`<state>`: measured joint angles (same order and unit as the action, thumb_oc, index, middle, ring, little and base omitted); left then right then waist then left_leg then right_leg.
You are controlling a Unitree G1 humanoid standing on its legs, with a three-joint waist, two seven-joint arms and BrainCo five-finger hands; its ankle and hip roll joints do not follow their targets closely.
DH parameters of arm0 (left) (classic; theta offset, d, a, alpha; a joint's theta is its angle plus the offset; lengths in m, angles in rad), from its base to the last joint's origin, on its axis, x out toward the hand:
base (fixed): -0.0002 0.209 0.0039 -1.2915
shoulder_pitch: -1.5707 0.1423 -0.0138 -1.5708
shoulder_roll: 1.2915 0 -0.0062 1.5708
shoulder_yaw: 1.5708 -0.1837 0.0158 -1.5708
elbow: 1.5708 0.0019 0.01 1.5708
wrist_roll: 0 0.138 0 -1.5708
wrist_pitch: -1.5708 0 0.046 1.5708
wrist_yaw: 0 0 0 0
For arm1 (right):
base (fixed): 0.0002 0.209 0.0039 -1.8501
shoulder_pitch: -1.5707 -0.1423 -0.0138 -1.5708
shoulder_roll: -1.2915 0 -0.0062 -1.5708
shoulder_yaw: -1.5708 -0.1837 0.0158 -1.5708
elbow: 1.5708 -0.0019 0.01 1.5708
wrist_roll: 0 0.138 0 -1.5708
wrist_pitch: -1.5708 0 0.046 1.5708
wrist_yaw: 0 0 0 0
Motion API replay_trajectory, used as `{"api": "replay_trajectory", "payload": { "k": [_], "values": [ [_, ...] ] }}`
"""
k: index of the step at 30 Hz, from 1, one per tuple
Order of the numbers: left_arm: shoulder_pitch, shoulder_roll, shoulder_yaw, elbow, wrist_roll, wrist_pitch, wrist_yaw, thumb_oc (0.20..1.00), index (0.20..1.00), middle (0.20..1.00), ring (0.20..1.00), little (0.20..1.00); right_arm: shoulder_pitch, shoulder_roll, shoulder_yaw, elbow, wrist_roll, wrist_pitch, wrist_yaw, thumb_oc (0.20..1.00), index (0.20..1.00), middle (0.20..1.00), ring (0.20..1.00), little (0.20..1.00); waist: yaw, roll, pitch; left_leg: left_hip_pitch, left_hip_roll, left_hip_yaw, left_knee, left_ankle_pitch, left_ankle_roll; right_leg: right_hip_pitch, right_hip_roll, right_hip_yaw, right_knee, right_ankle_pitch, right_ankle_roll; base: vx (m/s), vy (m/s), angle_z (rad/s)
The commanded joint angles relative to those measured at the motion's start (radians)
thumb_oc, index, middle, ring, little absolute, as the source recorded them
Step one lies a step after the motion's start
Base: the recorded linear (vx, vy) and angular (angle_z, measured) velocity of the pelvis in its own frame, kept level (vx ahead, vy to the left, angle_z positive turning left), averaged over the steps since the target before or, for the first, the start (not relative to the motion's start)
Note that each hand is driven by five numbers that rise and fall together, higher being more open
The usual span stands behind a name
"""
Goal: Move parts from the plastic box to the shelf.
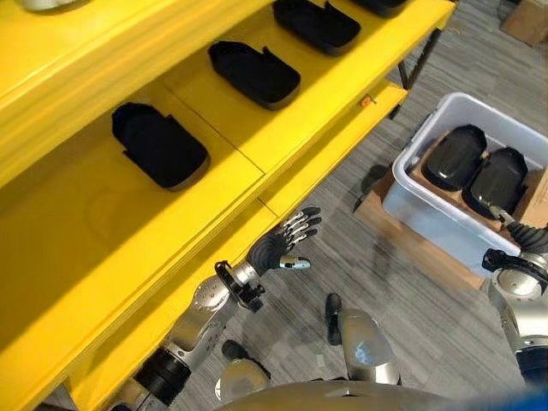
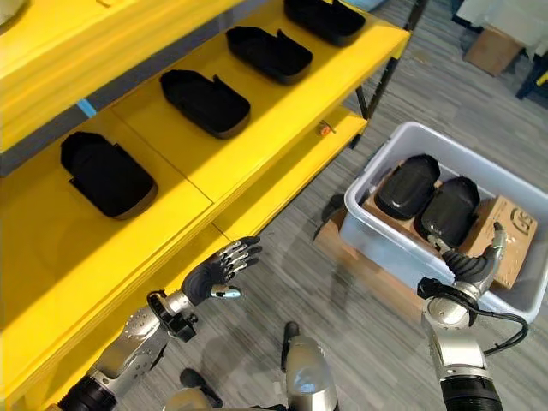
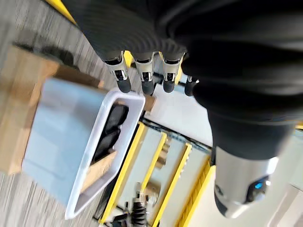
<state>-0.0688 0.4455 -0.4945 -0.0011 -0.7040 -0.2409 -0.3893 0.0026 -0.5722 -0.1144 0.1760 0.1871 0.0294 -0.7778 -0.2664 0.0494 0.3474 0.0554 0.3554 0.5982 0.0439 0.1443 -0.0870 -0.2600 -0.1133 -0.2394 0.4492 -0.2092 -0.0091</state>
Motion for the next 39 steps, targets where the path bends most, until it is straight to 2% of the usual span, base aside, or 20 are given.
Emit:
{"api": "replay_trajectory", "payload": {
  "k": [1, 4, 5, 7, 8, 10, 11, 12, 13, 15, 17, 20, 21, 23, 24, 26, 34, 37, 39],
  "values": [
    [0.016, -0.032, -0.006, -0.053, -0.154, -0.03, -0.042, 1.0, 1.0, 1.0, 1.0, 1.0, -0.035, -0.025, -0.053, -0.02, -0.081, -0.065, -0.013, 1.0, 1.0, 1.0, 1.0, 1.0, -0.004, -0.043, -0.005, -0.028, 0.022, -0.029, -0.038, -0.046, -0.056, 0.112, -0.002, -0.013, -0.059, -0.019, 0.038, -0.02, -0.143, -0.21],
    [-0.005, -0.067, -0.014, -0.033, -0.148, -0.056, -0.024, 1.0, 1.0, 1.0, 1.0, 1.0, -0.027, -0.028, -0.032, -0.041, -0.149, -0.087, 0.025, 1.0, 1.0, 1.0, 1.0, 1.0, -0.027, -0.041, -0.014, -0.002, 0.041, -0.053, -0.055, 0.0, -0.076, 0.093, 0.027, 0.023, -0.036, -0.033, 0.021, 0.03, -0.244, -0.28],
    [-0.003, -0.08, -0.009, -0.028, -0.163, -0.058, -0.002, 1.0, 1.0, 1.0, 1.0, 1.0, -0.021, -0.038, -0.01, -0.064, -0.183, -0.113, 0.049, 1.0, 1.0, 1.0, 1.0, 1.0, -0.029, -0.047, -0.027, 0.009, 0.049, -0.102, -0.048, 0.023, -0.084, 0.093, 0.039, 0.053, -0.041, -0.031, 0.015, 0.1, -0.266, -0.45],
    [0.001, -0.088, -0.002, -0.031, -0.199, -0.057, 0.016, 1.0, 1.0, 1.0, 1.0, 1.0, -0.021, -0.045, 0.002, -0.079, -0.188, -0.123, 0.053, 1.0, 1.0, 1.0, 1.0, 1.0, -0.027, -0.05, -0.037, 0.01, 0.046, -0.146, -0.041, 0.035, -0.088, 0.101, 0.047, 0.08, -0.061, -0.025, 0.013, 0.1, -0.207, -0.65],
    [0.006, -0.093, 0.006, -0.027, -0.213, -0.062, 0.027, 1.0, 1.0, 1.0, 1.0, 1.0, -0.026, -0.046, 0.012, -0.081, -0.187, -0.139, 0.051, 1.0, 1.0, 1.0, 1.0, 1.0, -0.02, -0.052, -0.044, 0.006, 0.035, -0.191, -0.037, 0.035, -0.087, 0.109, 0.055, 0.104, -0.083, -0.018, 0.013, 0.05, -0.187, -0.65],
    [0.023, -0.102, 0.03, -0.02, -0.212, -0.064, 0.025, 1.0, 1.0, 1.0, 1.0, 1.0, -0.051, -0.051, 0.035, -0.08, -0.196, -0.153, 0.063, 1.0, 1.0, 1.0, 1.0, 1.0, 0.013, -0.049, -0.058, -0.035, -0.004, -0.311, -0.021, 0.034, -0.065, 0.119, 0.078, 0.16, -0.147, 0.025, 0.008, 0.14, -0.231, -0.57],
    [0.05, -0.104, 0.054, -0.027, -0.183, -0.058, 0.034, 1.0, 1.0, 1.0, 1.0, 1.0, -0.077, -0.058, 0.061, -0.087, -0.18, -0.149, 0.091, 1.0, 1.0, 1.0, 1.0, 1.0, 0.048, -0.049, -0.07, -0.075, -0.094, -0.443, 0.013, -0.029, -0.033, 0.148, 0.086, 0.218, -0.222, 0.057, 0.015, 0.19, -0.194, -0.91],
    [0.051, -0.104, 0.055, -0.027, -0.181, -0.059, 0.034, 1.0, 1.0, 1.0, 1.0, 1.0, -0.078, -0.058, 0.062, -0.088, -0.178, -0.149, 0.092, 1.0, 1.0, 1.0, 1.0, 1.0, 0.051, -0.047, -0.073, -0.078, -0.098, -0.447, 0.015, -0.034, -0.031, 0.147, 0.087, 0.22, -0.229, 0.062, 0.015, 0.16, -0.206, -1.27],
    [0.06, -0.103, 0.065, -0.031, -0.165, -0.052, 0.035, 1.0, 1.0, 1.0, 1.0, 1.0, -0.084, -0.056, 0.067, -0.095, -0.174, -0.142, 0.104, 1.0, 1.0, 1.0, 1.0, 1.0, 0.062, -0.044, -0.076, -0.085, -0.145, -0.459, 0.021, -0.082, -0.013, 0.162, 0.088, 0.232, -0.26, 0.075, 0.019, 0.06, -0.146, -1.39],
    [0.074, -0.097, 0.092, -0.035, -0.143, -0.015, 0.0, 1.0, 1.0, 1.0, 1.0, 1.0, -0.079, -0.042, 0.077, -0.12, -0.156, -0.117, 0.11, 1.0, 1.0, 1.0, 1.0, 1.0, 0.075, -0.034, -0.085, -0.09, -0.212, -0.433, 0.02, -0.15, 0.011, 0.185, 0.09, 0.232, -0.312, 0.105, 0.033, 0.08, -0.193, -0.88],
    [0.083, -0.091, 0.103, -0.032, -0.142, 0.01, -0.023, 1.0, 1.0, 1.0, 1.0, 1.0, -0.066, -0.02, 0.082, -0.133, -0.154, -0.105, 0.112, 1.0, 1.0, 1.0, 1.0, 1.0, 0.08, -0.022, -0.091, -0.088, -0.257, -0.404, 0.009, -0.173, 0.028, 0.203, 0.096, 0.227, -0.347, 0.124, 0.046, 0.08, -0.146, -0.28],
    [0.095, -0.073, 0.099, -0.013, -0.082, 0.01, -0.056, 1.0, 1.0, 1.0, 1.0, 1.0, -0.045, 0.036, 0.125, -0.159, -0.143, -0.072, 0.112, 1.0, 1.0, 1.0, 1.0, 1.0, 0.091, -0.01, -0.1, -0.088, -0.317, -0.376, -0.067, -0.151, 0.053, 0.234, 0.117, 0.217, -0.388, 0.15, 0.065, 0.11, -0.102, 0.17],
    [0.099, -0.069, 0.096, -0.01, -0.076, 0.004, -0.06, 1.0, 1.0, 1.0, 1.0, 1.0, -0.04, 0.044, 0.13, -0.161, -0.144, -0.069, 0.117, 1.0, 1.0, 1.0, 1.0, 1.0, 0.094, -0.011, -0.1, -0.087, -0.323, -0.377, -0.083, -0.143, 0.055, 0.241, 0.121, 0.22, -0.393, 0.151, 0.067, 0.19, -0.032, 0.08],
    [0.119, -0.062, 0.104, -0.018, -0.085, -0.014, -0.048, 1.0, 1.0, 1.0, 1.0, 1.0, -0.052, 0.056, 0.169, -0.147, -0.136, -0.074, 0.141, 1.0, 1.0, 1.0, 1.0, 1.0, 0.132, -0.019, -0.102, -0.127, -0.362, -0.47, -0.099, -0.117, 0.067, 0.276, 0.149, 0.27, -0.404, 0.145, 0.056, 0.19, 0.021, -0.39],
    [0.129, -0.063, 0.11, -0.02, -0.078, -0.019, -0.042, 1.0, 1.0, 1.0, 1.0, 1.0, -0.061, 0.059, 0.18, -0.138, -0.133, -0.074, 0.151, 1.0, 1.0, 1.0, 1.0, 1.0, 0.146, -0.023, -0.106, -0.136, -0.372, -0.493, -0.097, -0.115, 0.073, 0.284, 0.158, 0.283, -0.402, 0.14, 0.053, 0.12, 0.029, -1.38],
    [0.139, -0.067, 0.123, -0.019, -0.064, -0.02, -0.038, 1.0, 1.0, 1.0, 1.0, 1.0, -0.074, 0.067, 0.199, -0.127, -0.116, -0.074, 0.166, 1.0, 1.0, 1.0, 1.0, 1.0, 0.164, -0.034, -0.117, -0.139, -0.379, -0.497, -0.09, -0.121, 0.086, 0.295, 0.172, 0.286, -0.396, 0.127, 0.047, 0.13, 0.051, -1.43],
    [0.13, -0.046, 0.124, 0.021, 0.072, -0.048, -0.019, 1.0, 1.0, 1.0, 1.0, 1.0, -0.096, 0.106, 0.247, -0.125, -0.084, -0.062, 0.196, 1.0, 1.0, 1.0, 1.0, 1.0, 0.168, -0.048, -0.153, -0.053, -0.37, -0.453, -0.131, -0.161, 0.114, 0.285, 0.2, 0.264, -0.336, 0.087, 0.052, 0.1, 0.11, -0.39],
    [0.12, -0.039, 0.125, 0.028, 0.068, -0.045, 0.008, 1.0, 1.0, 1.0, 1.0, 1.0, -0.117, 0.112, 0.267, -0.127, -0.127, -0.064, 0.211, 1.0, 1.0, 1.0, 1.0, 1.0, 0.174, -0.053, -0.152, -0.032, -0.369, -0.426, -0.131, -0.175, 0.123, 0.258, 0.205, 0.225, -0.255, 0.096, 0.062, 0.03, 0.102, -0.22],
    [0.119, -0.035, 0.131, 0.035, 0.076, -0.045, 0.024, 1.0, 1.0, 1.0, 1.0, 1.0, -0.144, 0.115, 0.282, -0.126, -0.14, -0.062, 0.216, 1.0, 1.0, 1.0, 1.0, 1.0, 0.188, -0.058, -0.143, -0.011, -0.362, -0.387, -0.131, -0.191, 0.13, 0.204, 0.191, 0.152, -0.115, 0.123, 0.089, 0.01, 0.039, -0.4]
  ]
}}
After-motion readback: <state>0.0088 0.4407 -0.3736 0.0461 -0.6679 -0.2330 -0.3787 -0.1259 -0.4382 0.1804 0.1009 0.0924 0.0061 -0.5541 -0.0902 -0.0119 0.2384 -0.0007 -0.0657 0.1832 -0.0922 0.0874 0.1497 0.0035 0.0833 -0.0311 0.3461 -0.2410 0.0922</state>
